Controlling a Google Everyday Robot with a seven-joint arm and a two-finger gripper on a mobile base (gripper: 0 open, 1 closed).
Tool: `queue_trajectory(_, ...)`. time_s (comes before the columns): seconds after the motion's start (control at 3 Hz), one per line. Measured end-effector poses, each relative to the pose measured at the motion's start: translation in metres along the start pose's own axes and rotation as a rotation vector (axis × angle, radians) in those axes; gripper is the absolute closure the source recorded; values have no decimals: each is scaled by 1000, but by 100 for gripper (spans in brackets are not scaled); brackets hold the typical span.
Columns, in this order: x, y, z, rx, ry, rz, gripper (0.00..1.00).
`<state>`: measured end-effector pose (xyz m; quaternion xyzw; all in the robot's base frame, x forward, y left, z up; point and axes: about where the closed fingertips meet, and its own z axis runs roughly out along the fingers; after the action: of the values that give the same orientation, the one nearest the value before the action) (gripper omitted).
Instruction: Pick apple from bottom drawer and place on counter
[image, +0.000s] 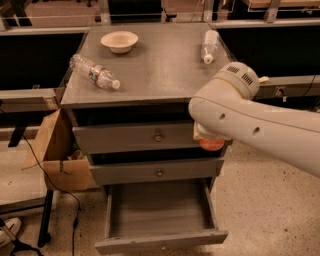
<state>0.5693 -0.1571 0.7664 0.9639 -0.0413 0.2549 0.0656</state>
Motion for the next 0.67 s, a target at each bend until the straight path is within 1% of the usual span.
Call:
queue_trajectory(0.33, 56, 17, -19, -9, 75, 8, 100)
queue_trajectory(0.67, 125, 17, -50, 12, 162, 6, 100)
